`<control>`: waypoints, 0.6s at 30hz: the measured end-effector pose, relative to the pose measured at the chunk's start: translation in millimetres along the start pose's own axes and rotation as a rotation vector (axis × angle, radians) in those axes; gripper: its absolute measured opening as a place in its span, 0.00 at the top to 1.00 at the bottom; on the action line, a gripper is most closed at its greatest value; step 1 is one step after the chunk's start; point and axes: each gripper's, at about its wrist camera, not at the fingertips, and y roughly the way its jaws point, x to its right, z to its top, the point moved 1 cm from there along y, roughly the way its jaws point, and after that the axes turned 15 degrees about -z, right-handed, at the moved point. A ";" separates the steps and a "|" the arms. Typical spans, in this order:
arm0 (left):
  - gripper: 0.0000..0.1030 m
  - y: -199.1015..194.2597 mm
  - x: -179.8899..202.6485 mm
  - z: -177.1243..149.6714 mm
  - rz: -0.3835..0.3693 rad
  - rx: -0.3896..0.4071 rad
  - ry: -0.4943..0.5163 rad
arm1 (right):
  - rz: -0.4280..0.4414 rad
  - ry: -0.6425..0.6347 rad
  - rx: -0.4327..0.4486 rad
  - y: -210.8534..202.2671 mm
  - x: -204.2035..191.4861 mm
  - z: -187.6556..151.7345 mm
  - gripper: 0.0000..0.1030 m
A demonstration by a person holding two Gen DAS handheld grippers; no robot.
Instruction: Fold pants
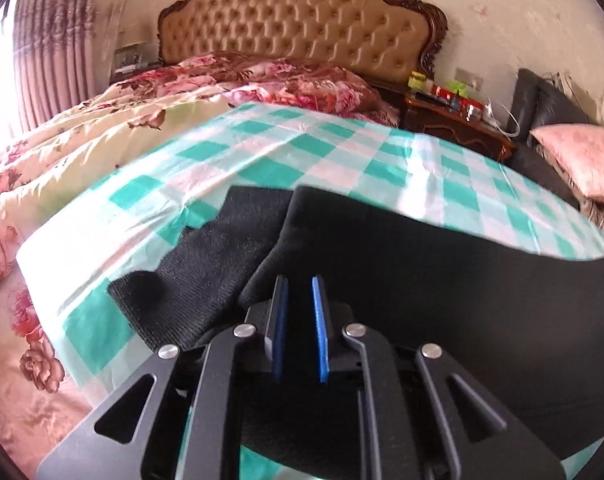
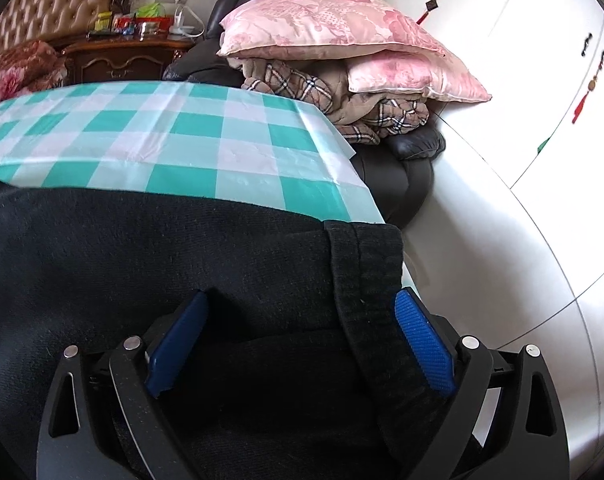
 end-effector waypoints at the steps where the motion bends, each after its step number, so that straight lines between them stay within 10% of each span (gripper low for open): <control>1: 0.88 2.1 -6.5 1.2 -0.032 0.004 -0.032 | -0.045 0.016 0.009 -8.6 3.9 0.4 0.12; 4: 0.86 -9.7 -30.4 4.4 -0.199 0.057 -0.174 | 0.055 0.069 0.102 -68.3 11.0 3.6 0.12; 7: 0.53 -29.3 -36.6 9.0 -0.265 0.123 -0.208 | 0.275 0.022 0.129 -130.5 -20.7 0.7 0.12; 8: 0.34 -32.7 -37.7 11.0 -0.260 0.132 -0.223 | 0.334 0.001 0.124 -143.5 -33.3 -1.6 0.12; 12: 0.23 -37.4 -13.8 15.1 -0.135 0.067 -0.152 | 0.579 -0.074 0.063 -206.8 -112.9 -22.0 0.12; 18: 0.02 -20.1 53.7 -5.0 -0.009 -0.039 0.137 | 0.636 -0.209 0.046 -261.3 -193.8 -49.2 0.12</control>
